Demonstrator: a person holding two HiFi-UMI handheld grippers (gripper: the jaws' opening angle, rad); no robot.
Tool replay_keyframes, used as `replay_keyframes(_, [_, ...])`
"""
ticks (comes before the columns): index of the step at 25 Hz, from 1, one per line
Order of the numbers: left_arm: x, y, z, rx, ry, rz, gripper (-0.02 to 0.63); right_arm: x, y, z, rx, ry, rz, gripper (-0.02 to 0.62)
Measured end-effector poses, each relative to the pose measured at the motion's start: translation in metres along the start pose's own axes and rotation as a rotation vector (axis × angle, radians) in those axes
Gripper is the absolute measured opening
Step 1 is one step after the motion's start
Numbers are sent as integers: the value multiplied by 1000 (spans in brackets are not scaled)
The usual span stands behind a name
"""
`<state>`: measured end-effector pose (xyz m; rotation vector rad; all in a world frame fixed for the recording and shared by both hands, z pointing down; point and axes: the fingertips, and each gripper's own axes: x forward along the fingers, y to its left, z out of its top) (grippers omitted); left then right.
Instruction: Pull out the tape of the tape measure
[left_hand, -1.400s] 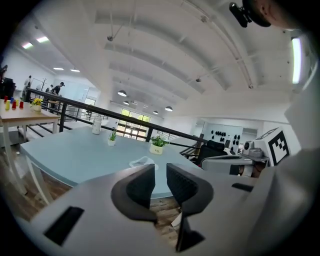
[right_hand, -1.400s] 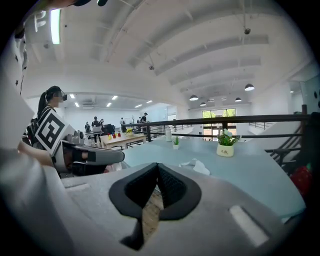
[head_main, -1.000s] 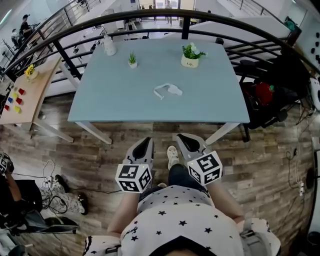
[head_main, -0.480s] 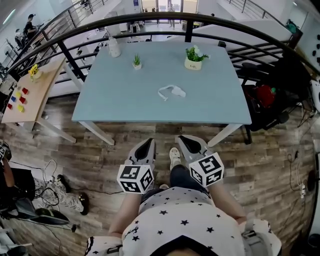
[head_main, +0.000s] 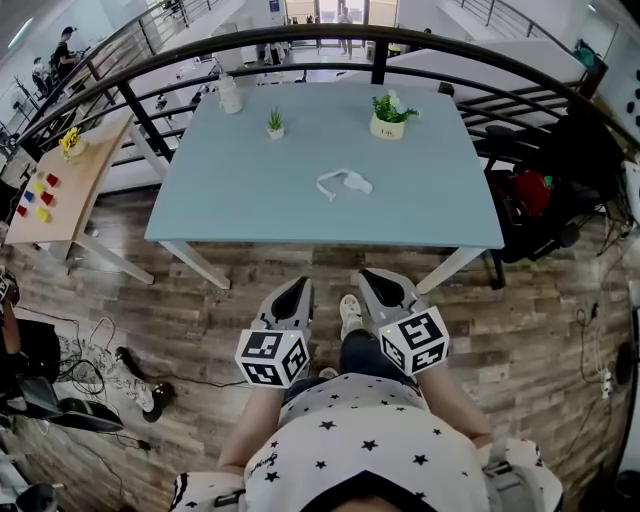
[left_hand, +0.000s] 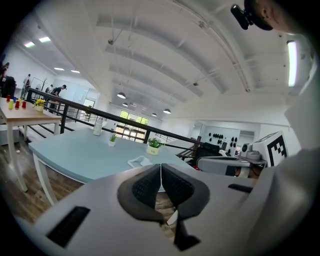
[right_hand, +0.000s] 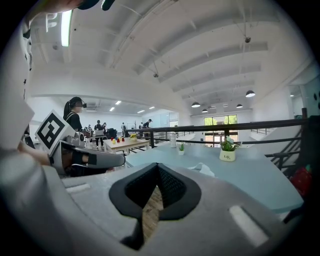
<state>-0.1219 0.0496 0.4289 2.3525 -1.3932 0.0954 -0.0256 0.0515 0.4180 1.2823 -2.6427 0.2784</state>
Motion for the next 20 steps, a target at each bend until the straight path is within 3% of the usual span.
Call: replay_keyframes(20, [1,-2,2,19,-7,7,3,0,4,8,-13,-20,21,5])
